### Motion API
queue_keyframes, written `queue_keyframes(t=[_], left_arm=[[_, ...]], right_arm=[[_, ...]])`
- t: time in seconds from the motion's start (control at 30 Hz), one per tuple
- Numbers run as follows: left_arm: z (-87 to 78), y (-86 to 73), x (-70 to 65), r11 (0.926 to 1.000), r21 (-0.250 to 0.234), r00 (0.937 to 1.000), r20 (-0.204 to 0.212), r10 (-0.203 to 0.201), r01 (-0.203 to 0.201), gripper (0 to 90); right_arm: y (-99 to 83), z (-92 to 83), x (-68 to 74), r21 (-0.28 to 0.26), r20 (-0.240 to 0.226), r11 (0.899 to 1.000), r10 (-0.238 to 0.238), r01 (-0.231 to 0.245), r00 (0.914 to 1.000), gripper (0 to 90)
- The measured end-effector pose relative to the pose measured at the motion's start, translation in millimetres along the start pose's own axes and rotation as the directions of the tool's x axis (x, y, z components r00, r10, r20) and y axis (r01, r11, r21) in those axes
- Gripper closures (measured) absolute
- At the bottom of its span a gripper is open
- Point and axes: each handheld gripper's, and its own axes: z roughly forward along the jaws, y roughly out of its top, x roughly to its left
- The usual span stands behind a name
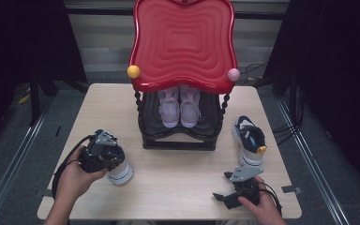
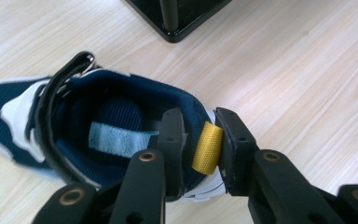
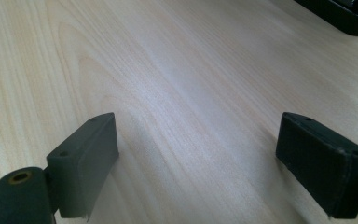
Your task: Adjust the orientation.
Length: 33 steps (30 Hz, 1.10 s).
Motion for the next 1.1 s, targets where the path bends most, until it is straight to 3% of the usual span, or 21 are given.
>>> queue_keyframes(t=[0.3,0.43,0.6,0.8,0.93,1.1], left_arm=[[5.4,10.2,-9.4,0.9999,0.0,0.9999,0.011,-0.011,0.011,74.3],[7.3,14.0,-16.3,1.0,0.0,0.9989,0.045,0.008,-0.008,74.0],[9.1,17.2,-19.4,0.9993,-0.002,0.9977,0.057,0.036,-0.036,72.0],[10.0,18.8,-20.1,0.9989,0.002,0.9968,0.065,0.047,-0.047,58.2],[11.3,21.7,-18.8,0.9977,0.037,0.9955,0.079,0.053,-0.056,46.7],[16.7,22.7,-19.3,0.9932,0.097,0.9941,0.094,0.054,-0.063,41.1]], right_arm=[[0.0,-0.1,0.0,0.0,0.001,1.0,0.002,-0.002,1.0,12.0],[0.0,-0.1,0.1,0.0,0.0,1.0,0.002,-0.002,1.0,12.0],[0.0,0.0,0.1,0.0,0.0,1.0,0.001,-0.001,1.0,12.0],[0.0,0.0,0.1,0.0,0.0,1.0,0.001,-0.001,1.0,12.0],[0.0,0.0,0.1,0.0,0.0,1.0,0.001,-0.001,1.0,12.0],[0.0,0.0,0.1,0.0,0.0,1.0,0.001,-0.001,1.0,12.0]])
